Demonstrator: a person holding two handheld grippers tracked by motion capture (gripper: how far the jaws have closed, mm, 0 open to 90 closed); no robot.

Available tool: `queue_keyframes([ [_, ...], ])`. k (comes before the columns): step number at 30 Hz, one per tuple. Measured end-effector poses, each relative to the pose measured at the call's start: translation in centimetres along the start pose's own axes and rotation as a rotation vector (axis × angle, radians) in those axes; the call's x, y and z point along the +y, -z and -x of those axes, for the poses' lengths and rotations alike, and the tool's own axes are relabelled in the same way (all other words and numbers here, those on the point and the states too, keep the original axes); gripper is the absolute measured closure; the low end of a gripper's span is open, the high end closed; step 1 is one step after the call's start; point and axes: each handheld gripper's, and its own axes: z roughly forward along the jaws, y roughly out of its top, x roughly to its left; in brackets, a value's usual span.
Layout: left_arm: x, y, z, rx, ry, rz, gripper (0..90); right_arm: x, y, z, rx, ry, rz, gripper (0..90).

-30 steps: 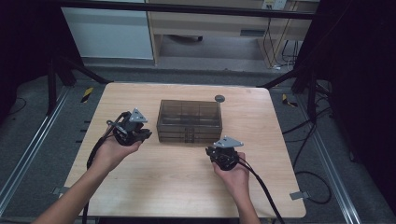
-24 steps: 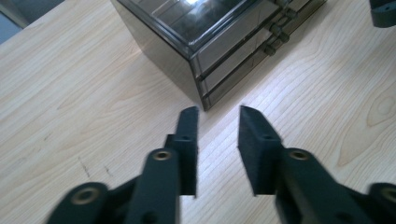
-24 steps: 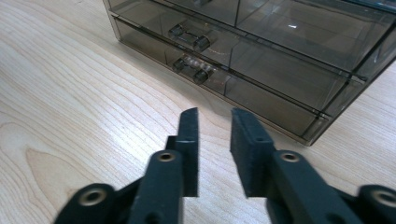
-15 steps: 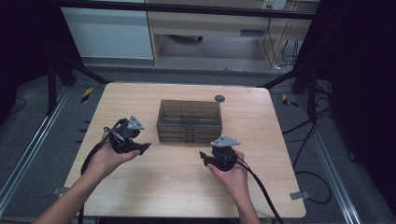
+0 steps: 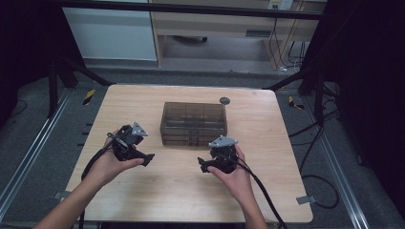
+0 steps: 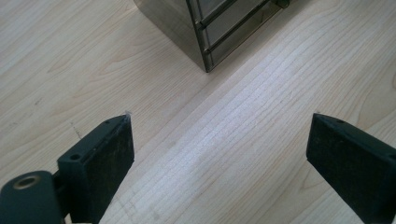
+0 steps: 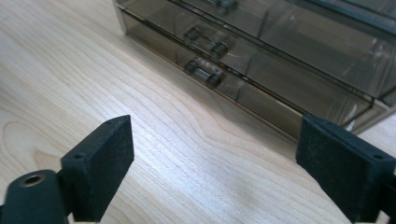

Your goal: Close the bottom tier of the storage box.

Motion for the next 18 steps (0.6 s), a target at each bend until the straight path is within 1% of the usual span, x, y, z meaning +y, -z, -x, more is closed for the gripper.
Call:
queue_keyframes([
  [2,0.0,0.0,0.2,-0.006,-0.013,-0.003,6.1,0.3,0.2,-0.3,-0.013,0.025,-0.015,9.8],
  [4,-0.1,0.0,0.3,-0.006,-0.04,-0.016,5.4,0.4,0.4,-0.3,-0.012,0.037,-0.033,9.3],
  [5,-0.2,-0.1,0.4,-0.005,-0.038,-0.01,5.3,0.4,0.5,-0.3,-0.006,0.042,-0.034,8.9],
  [6,-0.2,-0.1,0.4,-0.007,-0.046,-0.015,5.3,0.4,0.7,-0.2,-0.005,0.044,-0.042,8.7],
  [7,-0.3,-0.2,0.4,-0.01,-0.044,-0.013,5.3,0.4,0.8,0.0,-0.01,0.047,-0.052,8.6],
  [8,-0.3,-0.2,0.3,-0.01,-0.055,-0.02,5.3,0.4,1.0,0.2,-0.017,0.055,-0.061,8.6],
  [9,-0.4,-0.2,0.3,-0.005,-0.048,-0.013,5.3,0.4,1.2,0.4,-0.024,0.058,-0.071,8.6],
  [10,-0.5,-0.2,0.1,0.001,-0.059,-0.019,5.3,0.3,1.5,0.7,-0.029,0.057,-0.078,8.6],
  [11,-0.6,-0.3,0.1,0.002,-0.054,-0.015,5.3,0.3,1.7,1.0,-0.034,0.056,-0.082,8.5],
  [14,-1.0,-0.4,-0.3,0.004,-0.063,-0.032,5.3,0.1,2.5,2.0,-0.043,0.051,-0.102,8.5],
  [15,-1.2,-0.5,-0.4,0.011,-0.057,-0.023,5.3,0.1,2.8,2.3,-0.052,0.049,-0.109,8.5],
  [18,-1.6,-0.6,-0.9,0.013,-0.057,-0.029,5.3,-0.2,3.4,3.2,-0.067,0.05,-0.13,8.5],
])
